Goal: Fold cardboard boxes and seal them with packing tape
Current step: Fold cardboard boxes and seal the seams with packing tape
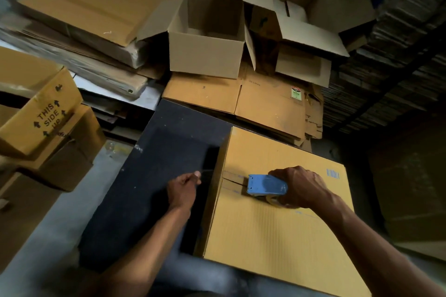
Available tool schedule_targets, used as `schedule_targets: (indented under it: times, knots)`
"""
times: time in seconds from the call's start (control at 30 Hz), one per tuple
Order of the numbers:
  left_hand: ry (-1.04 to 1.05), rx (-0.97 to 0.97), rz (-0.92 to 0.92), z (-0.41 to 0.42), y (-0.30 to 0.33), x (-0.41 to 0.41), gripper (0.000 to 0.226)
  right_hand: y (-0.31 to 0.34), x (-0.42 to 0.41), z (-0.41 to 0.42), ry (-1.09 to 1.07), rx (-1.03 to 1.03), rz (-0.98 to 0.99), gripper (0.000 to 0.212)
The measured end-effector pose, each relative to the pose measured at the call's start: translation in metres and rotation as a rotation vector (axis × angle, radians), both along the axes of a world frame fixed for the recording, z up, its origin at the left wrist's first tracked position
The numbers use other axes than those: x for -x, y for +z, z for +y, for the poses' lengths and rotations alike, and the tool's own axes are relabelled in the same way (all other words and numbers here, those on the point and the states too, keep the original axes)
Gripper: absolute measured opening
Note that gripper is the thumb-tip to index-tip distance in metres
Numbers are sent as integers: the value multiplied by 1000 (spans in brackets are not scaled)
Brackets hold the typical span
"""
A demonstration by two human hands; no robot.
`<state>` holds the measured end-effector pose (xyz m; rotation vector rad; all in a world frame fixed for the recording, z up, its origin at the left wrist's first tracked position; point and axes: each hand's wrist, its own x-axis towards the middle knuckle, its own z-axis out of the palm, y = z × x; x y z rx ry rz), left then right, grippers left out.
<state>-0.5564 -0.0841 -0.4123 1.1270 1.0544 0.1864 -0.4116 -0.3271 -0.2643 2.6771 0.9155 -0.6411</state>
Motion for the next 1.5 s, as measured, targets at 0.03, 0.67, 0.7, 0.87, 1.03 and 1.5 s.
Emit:
schedule_targets:
  times: [0.03, 0.67, 0.7, 0.87, 1.03, 1.5]
  knots:
    - [-33, 46, 22, -1, -4, 1, 15, -1, 0, 3, -1, 13, -2, 67]
    - [-667, -507, 260, -3, -30, 1, 44, -3, 29, 48, 62, 291, -121, 90]
    - [-606, -553, 143, -1, -31, 6, 48, -2, 30, 48, 65, 278, -119, 92]
    - [-647, -210, -376, -29, 0, 20, 92, -4, 34, 43, 138, 154, -76, 77]
    - [-904, -270, -300, -41, -23, 13, 117, -7, 34, 39, 150, 126, -54, 71]
    - [-936, -1168, -384, -42, 9, 16, 103, -13, 29, 31, 178, 109, -68, 70]
